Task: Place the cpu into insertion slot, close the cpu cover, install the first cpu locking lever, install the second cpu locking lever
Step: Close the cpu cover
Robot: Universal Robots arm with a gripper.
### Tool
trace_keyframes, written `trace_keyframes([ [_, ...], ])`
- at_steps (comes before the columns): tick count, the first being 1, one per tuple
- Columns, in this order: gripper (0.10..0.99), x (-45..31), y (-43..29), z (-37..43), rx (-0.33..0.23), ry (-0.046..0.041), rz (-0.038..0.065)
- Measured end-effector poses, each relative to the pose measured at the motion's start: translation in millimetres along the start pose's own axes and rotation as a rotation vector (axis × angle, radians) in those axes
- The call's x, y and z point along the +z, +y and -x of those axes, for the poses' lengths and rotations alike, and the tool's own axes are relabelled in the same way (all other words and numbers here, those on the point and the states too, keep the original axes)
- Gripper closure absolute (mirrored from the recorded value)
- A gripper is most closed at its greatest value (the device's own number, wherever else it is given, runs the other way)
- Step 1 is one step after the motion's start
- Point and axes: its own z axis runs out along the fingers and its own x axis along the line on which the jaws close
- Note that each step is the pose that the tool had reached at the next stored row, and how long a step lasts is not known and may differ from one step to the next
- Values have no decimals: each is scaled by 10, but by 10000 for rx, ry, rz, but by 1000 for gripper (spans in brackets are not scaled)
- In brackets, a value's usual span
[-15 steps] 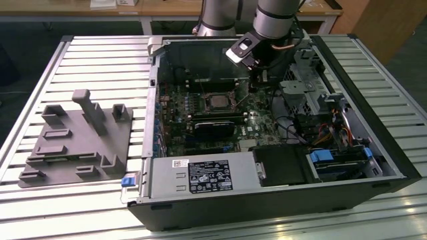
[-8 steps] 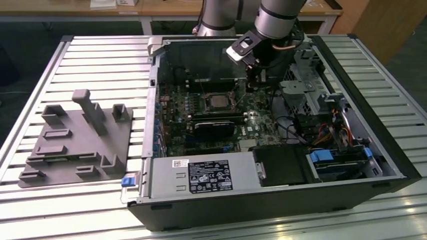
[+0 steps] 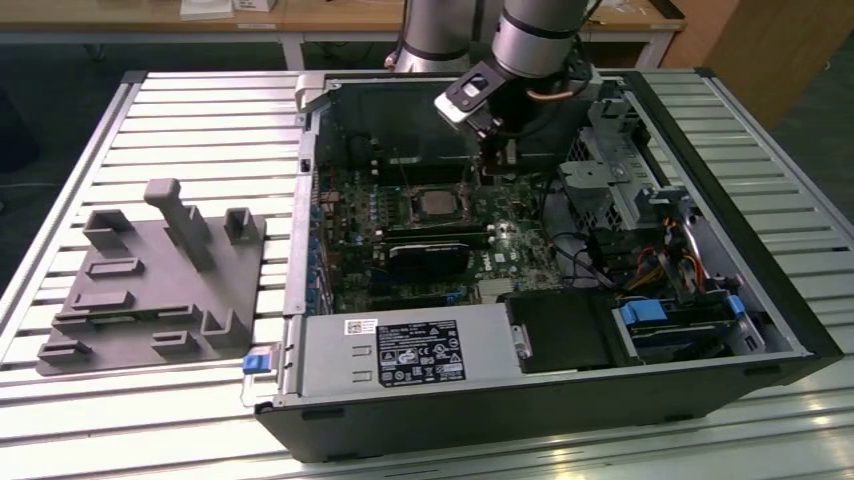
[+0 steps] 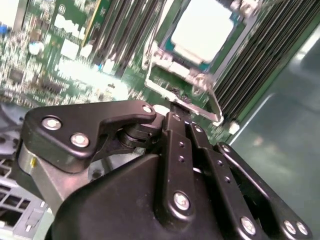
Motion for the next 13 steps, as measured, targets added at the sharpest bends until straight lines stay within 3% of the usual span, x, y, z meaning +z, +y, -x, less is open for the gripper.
trace_keyframes([
  [5,980,19,-205,6,0,2,101],
  [8,980,25,-280,8,-1,2,196],
  [10,980,30,-320,9,-3,8,356],
  [13,980,40,-381,10,-7,19,718],
])
